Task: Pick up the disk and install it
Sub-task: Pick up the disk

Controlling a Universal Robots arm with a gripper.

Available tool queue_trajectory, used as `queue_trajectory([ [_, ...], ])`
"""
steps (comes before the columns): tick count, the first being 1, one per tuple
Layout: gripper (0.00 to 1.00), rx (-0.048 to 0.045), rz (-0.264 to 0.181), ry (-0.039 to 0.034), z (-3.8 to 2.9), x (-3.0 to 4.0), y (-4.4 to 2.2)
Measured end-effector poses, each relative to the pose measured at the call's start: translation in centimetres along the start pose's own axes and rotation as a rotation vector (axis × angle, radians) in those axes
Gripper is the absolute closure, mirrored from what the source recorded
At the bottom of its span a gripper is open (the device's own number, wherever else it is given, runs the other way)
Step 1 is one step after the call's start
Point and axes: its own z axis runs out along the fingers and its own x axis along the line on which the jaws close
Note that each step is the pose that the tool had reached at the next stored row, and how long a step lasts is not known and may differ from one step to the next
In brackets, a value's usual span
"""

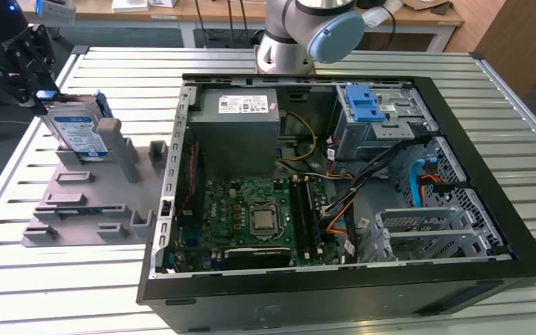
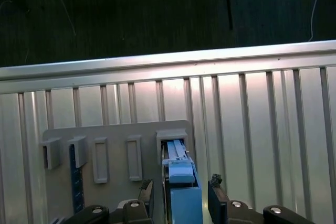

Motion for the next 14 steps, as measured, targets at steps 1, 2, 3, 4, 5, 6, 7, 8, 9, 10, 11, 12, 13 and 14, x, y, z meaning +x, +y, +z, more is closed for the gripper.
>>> queue_trajectory([
  [1, 0.47, 0.0001, 0.000, -0.0001, 0.10, 0.00, 0.00],
  [2, 0.47, -0.0002, 0.000, 0.0001, 0.11, 0.00, 0.00],
  [3, 0.47, -0.0002, 0.000, 0.0001, 0.11, 0.00, 0.00],
  [4, 0.47, -0.0002, 0.000, 0.0001, 0.11, 0.00, 0.00],
  [5, 0.47, -0.0002, 0.000, 0.0002, 0.11, 0.00, 0.00],
  [6, 0.47, -0.0001, 0.000, 0.0001, 0.13, 0.00, 0.00],
  [7, 0.47, 0.0001, 0.000, -0.0001, 0.17, -0.01, 0.00],
  [8, 0.47, 0.0001, 0.000, 0.0000, 0.22, -0.02, 0.00],
  [9, 0.47, 0.0000, 0.000, 0.0000, 0.29, -0.05, 0.00],
  [10, 0.47, 0.0001, 0.000, 0.0000, 0.38, -0.07, 0.00],
  [11, 0.47, 0.0001, 0.000, 0.0000, 0.47, -0.10, 0.00],
  [12, 0.47, -0.0001, 0.000, 0.0001, 0.57, -0.12, 0.00],
  [13, 0.47, -0.0001, 0.000, 0.0000, 0.71, -0.13, 0.00],
  [14, 0.47, 0.0000, 0.000, 0.0000, 0.87, -0.13, 0.00],
])
